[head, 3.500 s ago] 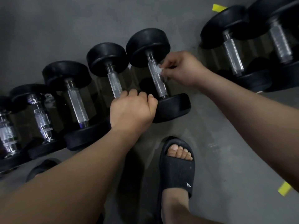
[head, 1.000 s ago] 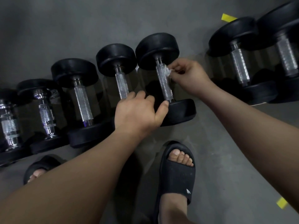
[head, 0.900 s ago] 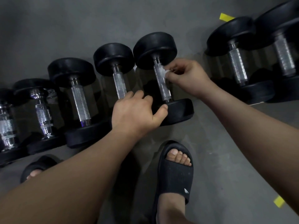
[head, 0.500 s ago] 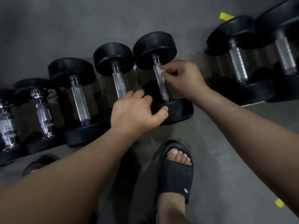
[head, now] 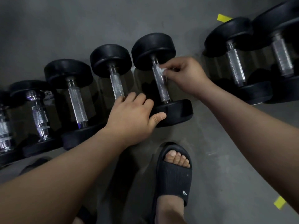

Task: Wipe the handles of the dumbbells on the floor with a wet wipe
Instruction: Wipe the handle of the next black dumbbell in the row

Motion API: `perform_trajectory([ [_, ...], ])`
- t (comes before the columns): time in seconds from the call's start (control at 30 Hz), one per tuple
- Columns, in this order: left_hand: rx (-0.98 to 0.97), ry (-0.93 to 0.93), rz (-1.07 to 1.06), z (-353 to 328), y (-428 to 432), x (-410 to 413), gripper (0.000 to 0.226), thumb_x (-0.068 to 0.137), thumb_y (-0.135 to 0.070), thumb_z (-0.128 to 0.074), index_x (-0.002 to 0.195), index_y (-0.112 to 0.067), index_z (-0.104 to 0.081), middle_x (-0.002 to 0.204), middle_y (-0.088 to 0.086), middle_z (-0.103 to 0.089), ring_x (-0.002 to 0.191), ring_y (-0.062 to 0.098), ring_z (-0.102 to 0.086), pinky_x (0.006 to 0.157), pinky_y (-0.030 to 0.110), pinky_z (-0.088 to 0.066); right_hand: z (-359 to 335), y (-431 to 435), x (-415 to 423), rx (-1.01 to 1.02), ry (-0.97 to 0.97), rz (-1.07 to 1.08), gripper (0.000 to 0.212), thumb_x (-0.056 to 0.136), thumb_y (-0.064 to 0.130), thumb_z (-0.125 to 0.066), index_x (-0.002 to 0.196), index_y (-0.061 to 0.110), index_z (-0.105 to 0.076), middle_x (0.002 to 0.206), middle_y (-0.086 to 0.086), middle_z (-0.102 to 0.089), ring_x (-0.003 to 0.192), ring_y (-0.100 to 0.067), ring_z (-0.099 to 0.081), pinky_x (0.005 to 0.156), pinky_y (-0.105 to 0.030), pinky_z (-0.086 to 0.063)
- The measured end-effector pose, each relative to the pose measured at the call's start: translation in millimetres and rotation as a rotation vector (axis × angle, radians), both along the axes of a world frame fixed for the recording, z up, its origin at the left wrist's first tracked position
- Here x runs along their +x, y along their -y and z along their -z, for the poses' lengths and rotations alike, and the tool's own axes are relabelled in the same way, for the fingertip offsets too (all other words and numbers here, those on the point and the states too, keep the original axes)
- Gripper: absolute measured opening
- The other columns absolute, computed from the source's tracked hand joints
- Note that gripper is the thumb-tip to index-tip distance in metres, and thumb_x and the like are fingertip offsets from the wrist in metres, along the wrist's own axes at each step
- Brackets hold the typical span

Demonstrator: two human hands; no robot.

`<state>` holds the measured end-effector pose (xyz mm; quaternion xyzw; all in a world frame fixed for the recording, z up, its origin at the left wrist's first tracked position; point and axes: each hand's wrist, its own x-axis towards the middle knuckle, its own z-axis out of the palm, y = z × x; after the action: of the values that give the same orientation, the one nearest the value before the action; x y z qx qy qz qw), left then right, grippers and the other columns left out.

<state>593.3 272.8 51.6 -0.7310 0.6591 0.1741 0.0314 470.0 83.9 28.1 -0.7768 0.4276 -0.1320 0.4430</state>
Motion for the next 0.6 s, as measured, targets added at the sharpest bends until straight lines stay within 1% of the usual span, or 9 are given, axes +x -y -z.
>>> perform_trajectory([
  [0.07, 0.009, 0.019, 0.026, -2.3, 1.4, -7.3, 0.064, 0.099, -0.065, -0.012, 0.108, -0.02, -0.057, 0.113, 0.001, -0.058, 0.11, 0.027, -0.049, 0.094, 0.047, -0.038, 1.2, 2.0, 0.2, 0.0, 0.005, 0.01, 0.014, 0.089, 0.018, -0.073, 0.101, 0.017, -0.08, 0.092, 0.009, -0.076, 0.079, 0.003, -0.067, 0.079, -0.018, -0.051],
  [0.17, 0.022, 0.008, 0.034, -4.5, 3.9, -14.1, 0.061, 0.1, -0.059, -0.012, 0.109, -0.019, -0.056, 0.111, 0.001, -0.06, 0.108, 0.027, -0.05, 0.096, 0.047, -0.037, 4.2, 7.4, 1.7, -0.018, -0.004, 0.033, 0.014, 0.089, 0.017, -0.071, 0.101, 0.017, -0.079, 0.096, 0.007, -0.077, 0.086, -0.003, -0.07, 0.083, -0.025, -0.056],
  [0.23, 0.042, -0.008, 0.015, -5.7, 8.7, -18.5, 0.06, 0.099, -0.06, -0.013, 0.106, -0.018, -0.056, 0.108, 0.003, -0.065, 0.11, 0.028, -0.052, 0.105, 0.049, -0.035, 5.0, 7.4, 0.7, -0.021, -0.023, 0.026, 0.013, 0.089, 0.016, -0.071, 0.098, 0.017, -0.079, 0.096, 0.004, -0.077, 0.089, -0.009, -0.071, 0.085, -0.031, -0.056],
  [0.27, 0.057, -0.023, 0.004, -6.3, 12.3, -21.2, 0.06, 0.098, -0.06, -0.013, 0.104, -0.017, -0.055, 0.107, 0.005, -0.067, 0.111, 0.028, -0.053, 0.111, 0.051, -0.03, 4.8, 6.2, -1.6, -0.025, -0.036, 0.013, 0.011, 0.088, 0.015, -0.071, 0.096, 0.016, -0.078, 0.095, 0.003, -0.076, 0.088, -0.01, -0.071, 0.084, -0.032, -0.056],
  [0.3, 0.078, -0.041, -0.002, -6.3, 15.9, -24.1, 0.059, 0.096, -0.059, -0.014, 0.102, -0.016, -0.054, 0.106, 0.007, -0.068, 0.113, 0.028, -0.054, 0.117, 0.053, -0.025, 4.0, 4.9, -5.0, -0.033, -0.054, -0.008, 0.01, 0.088, 0.014, -0.071, 0.094, 0.017, -0.078, 0.093, 0.002, -0.076, 0.088, -0.011, -0.07, 0.084, -0.032, -0.056],
  [0.37, 0.11, -0.08, -0.018, -5.0, 19.9, -29.1, 0.054, 0.095, -0.06, -0.014, 0.1, -0.018, -0.047, 0.106, 0.009, -0.068, 0.114, 0.028, -0.054, 0.12, 0.054, -0.018, 0.3, 3.5, -11.5, -0.042, -0.098, -0.053, 0.013, 0.087, 0.012, -0.071, 0.092, 0.023, -0.077, 0.093, 0.006, -0.074, 0.087, -0.007, -0.068, 0.084, -0.027, -0.055],
  [0.47, 0.111, -0.121, -0.044, -0.5, 19.5, -35.2, 0.054, 0.098, -0.062, -0.013, 0.108, -0.018, -0.042, 0.106, 0.007, -0.066, 0.111, 0.029, -0.057, 0.118, 0.055, -0.022, -3.2, 7.7, -10.1, -0.09, -0.103, -0.063, 0.014, 0.088, 0.014, -0.071, 0.098, 0.021, -0.078, 0.095, 0.007, -0.072, 0.087, -0.002, -0.066, 0.081, -0.019, -0.051],
  [0.53, 0.113, -0.133, -0.055, 0.0, 21.7, -40.8, 0.058, 0.096, -0.064, -0.011, 0.114, -0.018, -0.041, 0.107, 0.008, -0.064, 0.109, 0.031, -0.057, 0.114, 0.054, -0.029, -2.6, 11.4, -3.3, -0.15, -0.066, -0.034, 0.016, 0.089, 0.016, -0.07, 0.102, 0.019, -0.079, 0.088, 0.016, -0.068, 0.083, 0.005, -0.064, 0.078, -0.014, -0.049],
  [0.6, 0.09, -0.144, -0.064, -0.6, 25.4, -46.2, 0.059, 0.095, -0.065, -0.012, 0.115, -0.017, -0.041, 0.107, 0.009, -0.062, 0.104, 0.032, -0.058, 0.099, 0.048, -0.039, -4.4, 12.1, -0.4, -0.169, -0.056, -0.012, 0.017, 0.09, 0.015, -0.069, 0.104, 0.018, -0.079, 0.082, 0.019, -0.065, 0.078, 0.012, -0.062, 0.075, -0.012, -0.048],
])
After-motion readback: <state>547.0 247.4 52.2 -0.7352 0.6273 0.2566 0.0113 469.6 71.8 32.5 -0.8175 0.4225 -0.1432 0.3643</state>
